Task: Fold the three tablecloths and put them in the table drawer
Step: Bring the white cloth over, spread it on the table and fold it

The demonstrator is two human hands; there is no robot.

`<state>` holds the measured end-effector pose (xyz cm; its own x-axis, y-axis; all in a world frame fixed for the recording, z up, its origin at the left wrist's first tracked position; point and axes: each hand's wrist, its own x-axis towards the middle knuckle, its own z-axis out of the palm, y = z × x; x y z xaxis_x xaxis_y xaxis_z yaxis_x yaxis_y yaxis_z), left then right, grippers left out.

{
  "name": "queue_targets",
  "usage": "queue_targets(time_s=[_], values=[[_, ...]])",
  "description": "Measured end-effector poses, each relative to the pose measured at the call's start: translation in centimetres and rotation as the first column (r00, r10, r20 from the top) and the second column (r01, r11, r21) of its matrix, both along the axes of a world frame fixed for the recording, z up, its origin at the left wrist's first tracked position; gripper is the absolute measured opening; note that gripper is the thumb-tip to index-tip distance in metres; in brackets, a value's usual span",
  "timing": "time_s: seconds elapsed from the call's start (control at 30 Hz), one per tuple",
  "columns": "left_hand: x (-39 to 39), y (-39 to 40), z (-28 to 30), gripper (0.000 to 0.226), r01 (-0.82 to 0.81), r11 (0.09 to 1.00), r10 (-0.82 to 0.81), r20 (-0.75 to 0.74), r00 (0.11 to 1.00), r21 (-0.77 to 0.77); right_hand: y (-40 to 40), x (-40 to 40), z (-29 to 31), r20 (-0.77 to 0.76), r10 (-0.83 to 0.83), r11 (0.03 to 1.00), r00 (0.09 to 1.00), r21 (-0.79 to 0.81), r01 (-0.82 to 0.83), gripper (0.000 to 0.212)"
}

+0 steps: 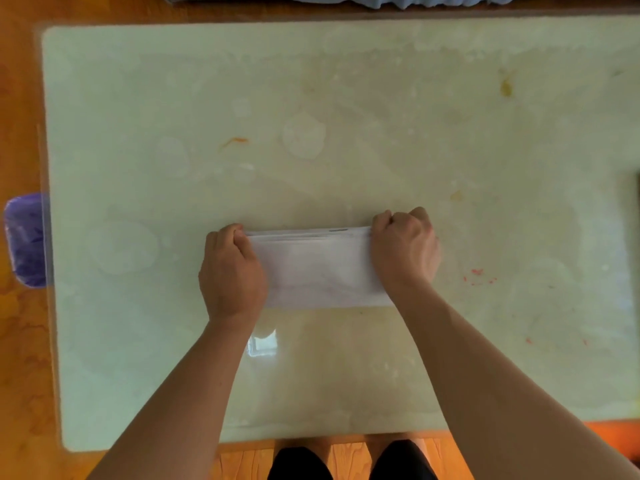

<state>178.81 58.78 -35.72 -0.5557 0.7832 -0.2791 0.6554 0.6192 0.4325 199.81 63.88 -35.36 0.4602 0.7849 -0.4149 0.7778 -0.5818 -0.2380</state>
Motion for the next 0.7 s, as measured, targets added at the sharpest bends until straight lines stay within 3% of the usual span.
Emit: queue_targets(time_s=[0.1, 0.17, 0.23, 0.3, 0.43, 0.53, 0.6, 0.7], values=[[0.5, -0.4, 1.5, 0.039, 0.232, 0.972, -0.217, -0.26, 0.941, 0.029, 0.2, -0.5, 0.3, 0.012, -0.023, 0.999, 1.0, -0.045, 0.024, 0.045], [1.2, -1.3, 2.3, 0.048, 0.514, 0.858, -0.469, -0.394, 0.79, 0.008, 0.1, -0.8, 0.4, 0.019, -0.045, 0.998, 0.999, -0.034, 0.046, 0.046], [1.5, -1.3, 2.1, 0.057, 0.687, 0.719, -0.665, -0.391, 0.636, -0.105, -0.1, -1.0, 0.3, 0.032, -0.057, 0.998, 0.998, -0.015, 0.058, 0.046], [0.9, -0.8, 1.1, 0.065, 0.719, 0.658, -0.741, -0.363, 0.565, -0.225, -0.2, -1.0, -0.1, 0.062, -0.036, 0.999, 0.997, 0.007, 0.035, 0.044], [1.0, -0.1, -0.3, 0.07, 0.675, 0.627, -0.779, -0.287, 0.558, -0.389, -0.2, -1.0, -0.4, 0.244, 0.202, 0.965, 0.949, 0.114, -0.235, 0.019], [1.1, 0.1, 0.2, 0.067, 0.659, 0.62, -0.782, -0.263, 0.566, -0.425, -1.4, -2.2, 0.8, 0.217, 0.491, 0.8, 0.843, 0.271, -0.536, 0.02], [0.9, 0.3, 0.7, 0.059, 0.672, 0.627, -0.778, -0.281, 0.562, -0.393, -2.7, -3.0, 0.8, 0.197, 0.62, 0.741, 0.76, 0.173, -0.649, 0.032], [0.8, 0.4, 0.7, 0.047, 0.683, 0.685, -0.724, -0.336, 0.602, -0.252, -2.9, -2.8, -0.4, 0.195, 0.637, 0.746, 0.746, 0.086, -0.66, 0.041]])
